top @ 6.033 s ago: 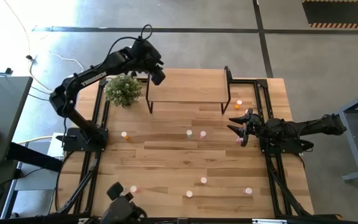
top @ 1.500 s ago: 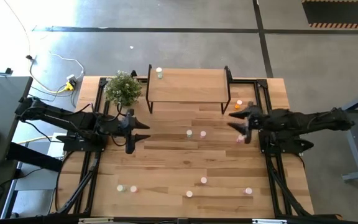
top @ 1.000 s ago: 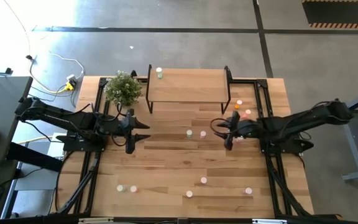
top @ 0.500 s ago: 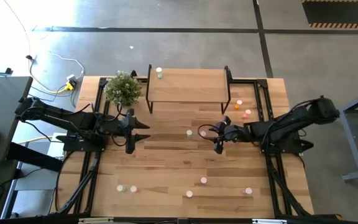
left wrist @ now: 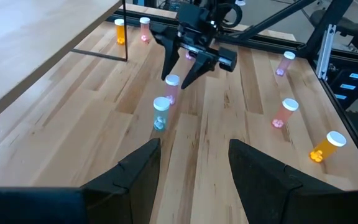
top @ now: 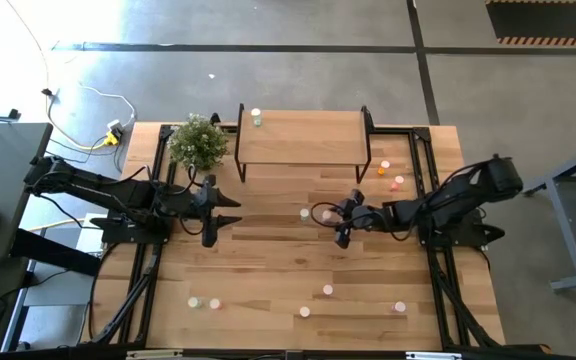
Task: Pick and place medicine bottles onto shelf by color
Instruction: Put the top left purple pill bottle on the shelf
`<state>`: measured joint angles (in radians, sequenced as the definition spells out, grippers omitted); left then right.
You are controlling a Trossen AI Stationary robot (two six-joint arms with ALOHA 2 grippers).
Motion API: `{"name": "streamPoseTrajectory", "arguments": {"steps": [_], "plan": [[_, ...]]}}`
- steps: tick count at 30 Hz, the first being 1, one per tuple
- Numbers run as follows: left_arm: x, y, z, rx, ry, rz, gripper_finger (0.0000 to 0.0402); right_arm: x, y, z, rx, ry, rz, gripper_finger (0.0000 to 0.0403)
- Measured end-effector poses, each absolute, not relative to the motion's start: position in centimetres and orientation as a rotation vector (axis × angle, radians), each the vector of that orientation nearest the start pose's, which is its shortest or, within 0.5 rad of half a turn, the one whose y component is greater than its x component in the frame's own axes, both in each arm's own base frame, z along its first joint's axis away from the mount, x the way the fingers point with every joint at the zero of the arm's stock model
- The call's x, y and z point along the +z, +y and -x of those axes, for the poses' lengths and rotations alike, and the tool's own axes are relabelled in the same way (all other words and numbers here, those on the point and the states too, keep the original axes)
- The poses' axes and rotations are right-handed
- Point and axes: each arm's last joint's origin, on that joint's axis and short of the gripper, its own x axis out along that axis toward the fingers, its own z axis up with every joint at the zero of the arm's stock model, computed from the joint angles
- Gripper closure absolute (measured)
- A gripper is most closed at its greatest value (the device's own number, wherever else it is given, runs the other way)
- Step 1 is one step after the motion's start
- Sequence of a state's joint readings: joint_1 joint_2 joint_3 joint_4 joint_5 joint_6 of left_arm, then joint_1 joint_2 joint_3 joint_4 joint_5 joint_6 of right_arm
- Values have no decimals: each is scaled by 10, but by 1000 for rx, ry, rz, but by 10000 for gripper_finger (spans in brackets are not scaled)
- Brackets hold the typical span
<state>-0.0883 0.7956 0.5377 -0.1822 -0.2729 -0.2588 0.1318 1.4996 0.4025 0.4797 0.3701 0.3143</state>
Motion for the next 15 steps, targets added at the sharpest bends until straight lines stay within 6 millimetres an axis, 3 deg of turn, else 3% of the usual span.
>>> {"name": "streamPoseTrajectory", "arguments": {"steps": [8, 15], "plan": [[247, -8, -174, 236, 407, 175, 220, 112, 23, -250, -324, 549, -160, 206], [247, -8, -174, 236, 407, 175, 220, 111, 23, -254, -327, 550, -167, 258]]}}
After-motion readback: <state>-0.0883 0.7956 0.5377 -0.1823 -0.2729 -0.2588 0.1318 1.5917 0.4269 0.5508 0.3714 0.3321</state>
